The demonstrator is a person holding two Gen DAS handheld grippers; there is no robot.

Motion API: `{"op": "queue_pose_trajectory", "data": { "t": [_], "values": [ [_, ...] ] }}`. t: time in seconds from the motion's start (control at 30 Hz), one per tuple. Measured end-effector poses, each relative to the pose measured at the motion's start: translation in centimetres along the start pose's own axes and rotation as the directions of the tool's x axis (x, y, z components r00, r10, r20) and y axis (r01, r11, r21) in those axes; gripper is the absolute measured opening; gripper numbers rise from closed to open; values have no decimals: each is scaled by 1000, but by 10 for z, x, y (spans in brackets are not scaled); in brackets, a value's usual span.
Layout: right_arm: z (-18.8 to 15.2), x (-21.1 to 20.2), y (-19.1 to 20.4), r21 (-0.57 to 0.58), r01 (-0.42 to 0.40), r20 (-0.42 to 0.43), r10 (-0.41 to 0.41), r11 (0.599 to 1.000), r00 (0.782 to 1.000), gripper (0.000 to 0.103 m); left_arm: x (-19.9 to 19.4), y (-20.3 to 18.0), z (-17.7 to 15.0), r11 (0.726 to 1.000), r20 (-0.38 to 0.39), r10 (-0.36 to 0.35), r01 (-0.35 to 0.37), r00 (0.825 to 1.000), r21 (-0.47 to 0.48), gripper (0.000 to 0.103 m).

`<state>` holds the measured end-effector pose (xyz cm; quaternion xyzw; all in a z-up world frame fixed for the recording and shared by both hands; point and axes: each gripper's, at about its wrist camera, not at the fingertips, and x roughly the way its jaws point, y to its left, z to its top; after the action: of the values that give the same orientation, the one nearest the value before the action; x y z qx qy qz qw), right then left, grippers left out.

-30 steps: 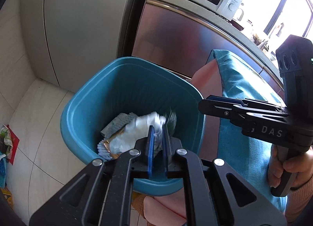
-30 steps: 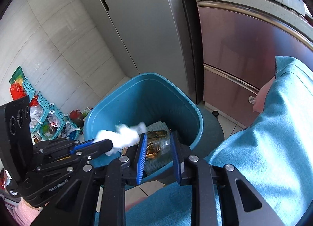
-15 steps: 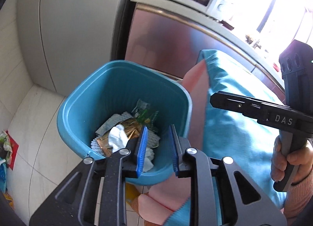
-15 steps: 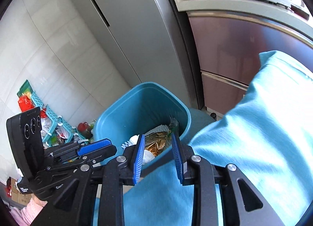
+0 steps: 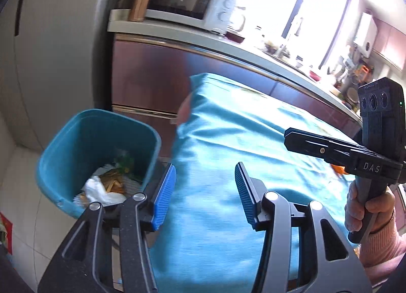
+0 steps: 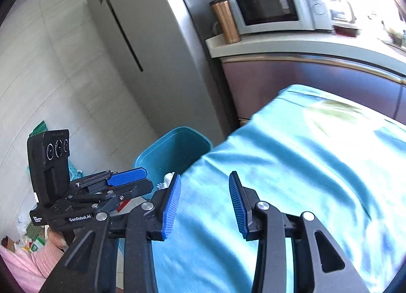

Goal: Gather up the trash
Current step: 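Move both open tools back over the orange peel on the table, then grasp an orange peel piece with the left tool while the right tool grasps another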

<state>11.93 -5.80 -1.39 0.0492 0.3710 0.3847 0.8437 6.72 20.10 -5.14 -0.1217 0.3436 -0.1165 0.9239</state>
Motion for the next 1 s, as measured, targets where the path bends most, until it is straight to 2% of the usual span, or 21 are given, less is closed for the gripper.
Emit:
{"op": "queue_pose_trajectory", "data": {
  "t": [0.23, 0.4, 0.57, 0.73, 0.83, 1.0],
  "values": [
    [-31, -71, -43, 87, 147, 77, -154, 985, 985, 38, 26, -75, -3, 986, -56, -118, 124, 991, 108, 48],
    [-60, -119, -85, 196, 273, 107, -297, 942, 949, 38, 50, -136, -9, 959, -115, -191, 210, 975, 189, 48],
    [-82, -154, -132, 313, 373, 108, -423, 873, 900, 38, 77, -193, -16, 927, -184, -232, 275, 955, 255, 48],
    [-101, -178, -162, 385, 408, 106, -478, 828, 872, 38, 104, -239, -16, 901, -237, -259, 322, 937, 289, 47],
    [-111, -181, -177, 412, 406, 88, -479, 816, 874, 38, 119, -261, -15, 891, -265, -267, 342, 926, 298, 47],
    [-124, -177, -190, 431, 379, 61, -445, 819, 893, 38, 143, -289, -15, 882, -316, -266, 362, 911, 302, 45]
  ]
}}
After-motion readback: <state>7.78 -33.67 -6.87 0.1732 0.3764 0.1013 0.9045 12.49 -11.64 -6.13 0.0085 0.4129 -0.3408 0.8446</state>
